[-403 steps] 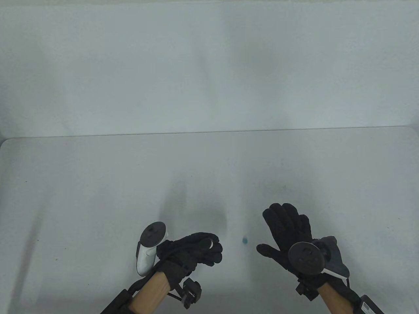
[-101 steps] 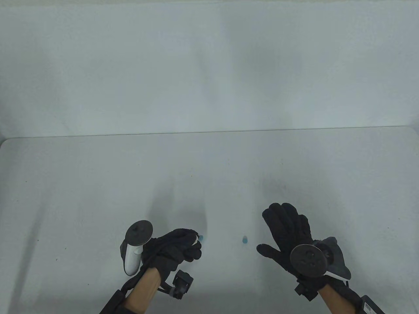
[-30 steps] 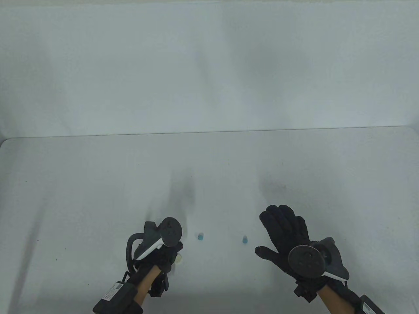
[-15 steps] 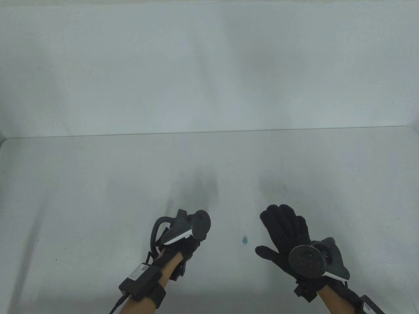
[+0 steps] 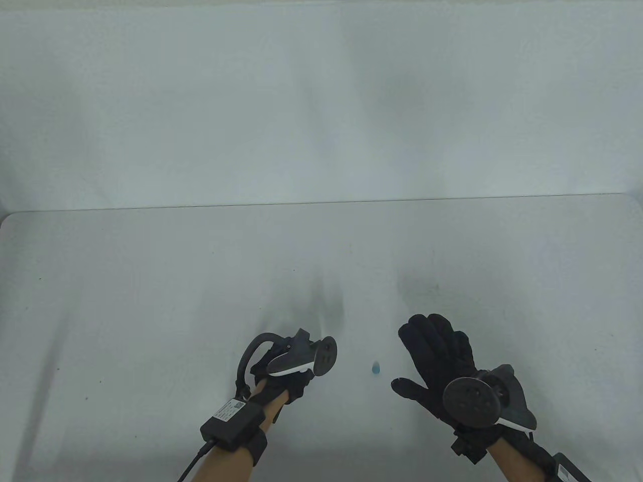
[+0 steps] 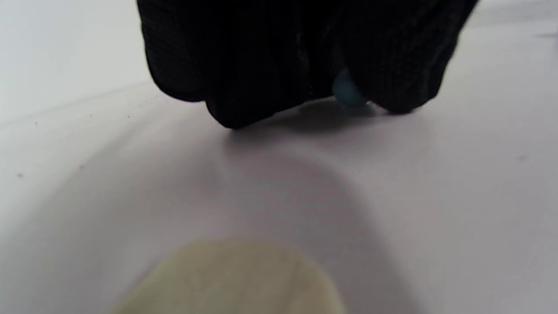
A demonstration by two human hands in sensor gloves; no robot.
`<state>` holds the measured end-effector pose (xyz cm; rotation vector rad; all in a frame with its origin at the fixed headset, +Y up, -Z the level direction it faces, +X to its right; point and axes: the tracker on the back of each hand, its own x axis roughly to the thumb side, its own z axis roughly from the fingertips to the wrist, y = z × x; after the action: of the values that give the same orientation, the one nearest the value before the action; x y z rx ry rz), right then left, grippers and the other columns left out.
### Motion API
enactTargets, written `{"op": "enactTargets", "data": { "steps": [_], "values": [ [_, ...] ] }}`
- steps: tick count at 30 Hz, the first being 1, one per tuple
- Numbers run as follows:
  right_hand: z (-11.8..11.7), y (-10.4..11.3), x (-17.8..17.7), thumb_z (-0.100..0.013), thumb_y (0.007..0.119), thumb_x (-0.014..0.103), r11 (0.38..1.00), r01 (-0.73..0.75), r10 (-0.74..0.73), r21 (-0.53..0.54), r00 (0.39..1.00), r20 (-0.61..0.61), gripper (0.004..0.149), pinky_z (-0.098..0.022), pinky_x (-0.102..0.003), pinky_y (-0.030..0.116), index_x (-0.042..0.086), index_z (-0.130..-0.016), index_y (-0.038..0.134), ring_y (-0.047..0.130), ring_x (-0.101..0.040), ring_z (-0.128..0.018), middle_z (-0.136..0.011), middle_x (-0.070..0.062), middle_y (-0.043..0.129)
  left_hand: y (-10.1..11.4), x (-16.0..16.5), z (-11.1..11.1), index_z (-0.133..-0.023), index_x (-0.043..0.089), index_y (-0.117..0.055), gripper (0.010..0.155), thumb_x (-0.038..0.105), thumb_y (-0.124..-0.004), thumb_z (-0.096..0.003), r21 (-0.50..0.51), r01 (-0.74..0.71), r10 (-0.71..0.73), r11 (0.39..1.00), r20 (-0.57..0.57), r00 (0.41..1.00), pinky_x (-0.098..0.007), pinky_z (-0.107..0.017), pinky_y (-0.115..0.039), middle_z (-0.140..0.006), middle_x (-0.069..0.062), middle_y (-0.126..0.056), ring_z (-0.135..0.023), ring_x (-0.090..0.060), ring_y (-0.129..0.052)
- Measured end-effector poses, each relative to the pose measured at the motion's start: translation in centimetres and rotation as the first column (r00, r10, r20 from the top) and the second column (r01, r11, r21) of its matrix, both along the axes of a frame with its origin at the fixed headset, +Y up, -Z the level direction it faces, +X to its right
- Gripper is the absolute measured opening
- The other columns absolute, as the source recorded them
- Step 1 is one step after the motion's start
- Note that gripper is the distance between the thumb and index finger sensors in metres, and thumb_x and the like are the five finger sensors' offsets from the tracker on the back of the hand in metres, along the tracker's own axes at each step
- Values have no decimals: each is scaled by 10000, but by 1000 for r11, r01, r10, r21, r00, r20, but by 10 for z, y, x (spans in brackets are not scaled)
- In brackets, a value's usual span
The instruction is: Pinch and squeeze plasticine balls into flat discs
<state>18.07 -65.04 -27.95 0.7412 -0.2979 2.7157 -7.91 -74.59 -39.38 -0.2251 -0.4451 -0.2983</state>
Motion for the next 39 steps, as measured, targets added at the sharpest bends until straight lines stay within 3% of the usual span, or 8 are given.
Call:
{"op": "enactTargets", "data": {
  "steps": [4,11,14,18,22,28,35,39],
  "values": [
    [0,0,1,-548,496,667,1000,-1,1,1,1000,4,829,-693,-758,442,135,-1166,350,376,-531,-1104,-1231,-183,350,0,3,-2,-930,125,-805,516,338,-846,-463,3,-4,4,1000,8,1000,-356,-551,-870,-825,-103,-898,-632,-212,-1012],
    [1,1,0,-548,497,666,1000,2,-2,4,1000,2,828,-693,-758,443,134,-1166,351,376,-530,-1104,-1231,-184,350,4,-2,-3,-910,137,-825,487,357,-830,-475,-12,-45,45,999,-13,999,-370,-537,-875,-817,-101,-917,-622,-211,-1020],
    [1,1,0,-548,496,666,1000,0,0,2,1000,2,828,-693,-759,442,134,-1166,351,374,-529,-1105,-1231,-185,348,17,-13,-4,-930,142,-801,494,358,-814,-486,-35,-157,154,987,-70,986,-391,-546,-870,-860,-110,-916,-665,-243,-1031],
    [1,1,0,-548,497,666,1000,4,-4,5,1000,2,828,-694,-759,441,134,-1166,351,373,-531,-1105,-1231,-185,347,39,-34,0,-942,113,-761,497,332,-802,-498,-72,-372,358,925,-157,920,-397,-545,-874,-857,-137,-913,-663,-245,-1043],
    [1,1,-1,-548,496,667,1000,1,-1,6,1000,5,830,-693,-758,443,132,-1166,351,374,-531,-1105,-1231,-186,349,57,-59,6,-958,81,-721,506,303,-788,-508,-100,-633,594,768,-260,761,-398,-554,-862,-838,-126,-906,-642,-229,-1036],
    [0,1,0,-548,496,666,1000,2,-2,1,1000,11,830,-694,-758,443,132,-1166,350,374,-531,-1104,-1231,-186,347,70,-90,22,-994,54,-708,555,302,-797,-505,-126,-889,810,440,-371,454,-434,-578,-837,-868,-130,-876,-665,-249,-1004],
    [-1,1,0,-548,497,666,1000,4,-4,-8,1000,18,828,-693,-759,443,134,-1166,351,374,-533,-1104,-1231,-184,349,59,-109,41,-985,27,-744,516,290,-733,-540,-137,-988,851,69,-509,130,-452,-566,-838,-868,-173,-882,-668,-284,-1009],
    [-1,1,0,-548,497,666,1000,0,0,-13,1000,22,828,-693,-758,444,133,-1166,353,374,-533,-1104,-1231,-185,350,51,-113,49,-980,15,-745,490,258,-694,-557,-117,-990,820,-73,-572,7,-449,-566,-851,-868,-205,-892,-688,-307,-1028]
  ]
}}
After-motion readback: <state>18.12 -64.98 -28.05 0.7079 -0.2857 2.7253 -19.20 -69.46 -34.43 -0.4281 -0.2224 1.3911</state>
